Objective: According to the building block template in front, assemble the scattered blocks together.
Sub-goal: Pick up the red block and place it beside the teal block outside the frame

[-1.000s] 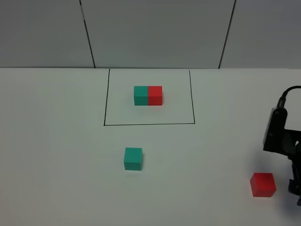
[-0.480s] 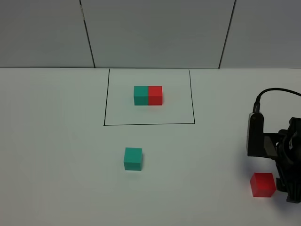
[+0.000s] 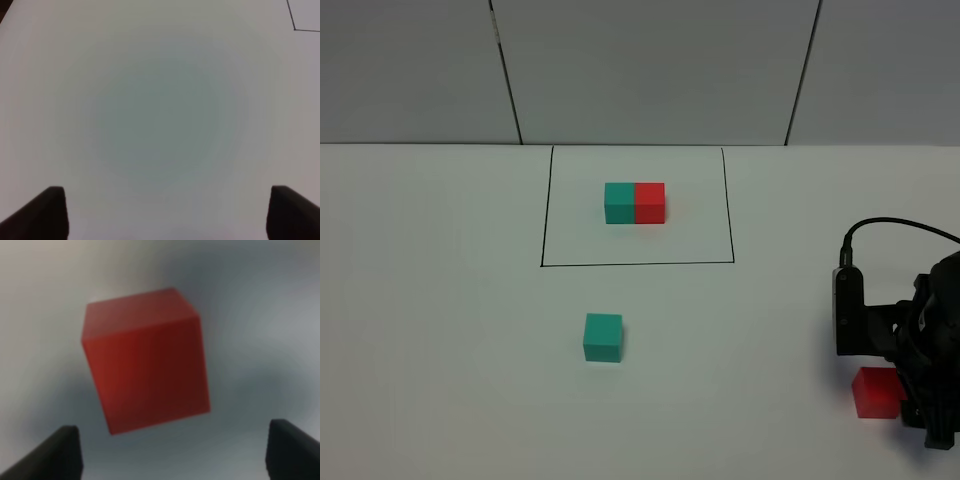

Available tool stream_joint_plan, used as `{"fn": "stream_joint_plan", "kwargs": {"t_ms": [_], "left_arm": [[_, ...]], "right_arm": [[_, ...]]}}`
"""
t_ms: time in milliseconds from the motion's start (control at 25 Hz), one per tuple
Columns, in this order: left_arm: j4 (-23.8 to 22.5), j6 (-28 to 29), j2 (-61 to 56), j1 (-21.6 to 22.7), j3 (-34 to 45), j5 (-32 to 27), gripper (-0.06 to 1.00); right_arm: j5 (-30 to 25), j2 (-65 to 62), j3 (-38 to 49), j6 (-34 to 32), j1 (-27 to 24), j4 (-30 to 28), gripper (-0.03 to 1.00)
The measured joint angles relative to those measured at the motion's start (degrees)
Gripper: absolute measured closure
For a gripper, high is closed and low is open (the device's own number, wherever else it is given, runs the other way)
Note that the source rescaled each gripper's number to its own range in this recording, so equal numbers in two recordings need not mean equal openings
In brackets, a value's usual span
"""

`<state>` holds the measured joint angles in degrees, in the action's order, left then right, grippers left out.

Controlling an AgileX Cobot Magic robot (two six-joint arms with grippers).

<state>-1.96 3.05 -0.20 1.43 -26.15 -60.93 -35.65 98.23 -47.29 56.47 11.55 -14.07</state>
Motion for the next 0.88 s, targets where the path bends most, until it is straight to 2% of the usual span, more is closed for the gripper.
{"fn": "stream_joint_plan", "kwargs": {"t_ms": [320,880], "left_arm": [[0.0,0.0,0.0,0.0,0.0,0.0,0.02],[0.0,0.0,0.0,0.0,0.0,0.0,0.02]], "right_arm": [[1.1,2.1,0.0,4.2,0.0,7.2,-0.03],[6.3,6.4,-0.2,6.1,0.0,7.6,0.01]]}}
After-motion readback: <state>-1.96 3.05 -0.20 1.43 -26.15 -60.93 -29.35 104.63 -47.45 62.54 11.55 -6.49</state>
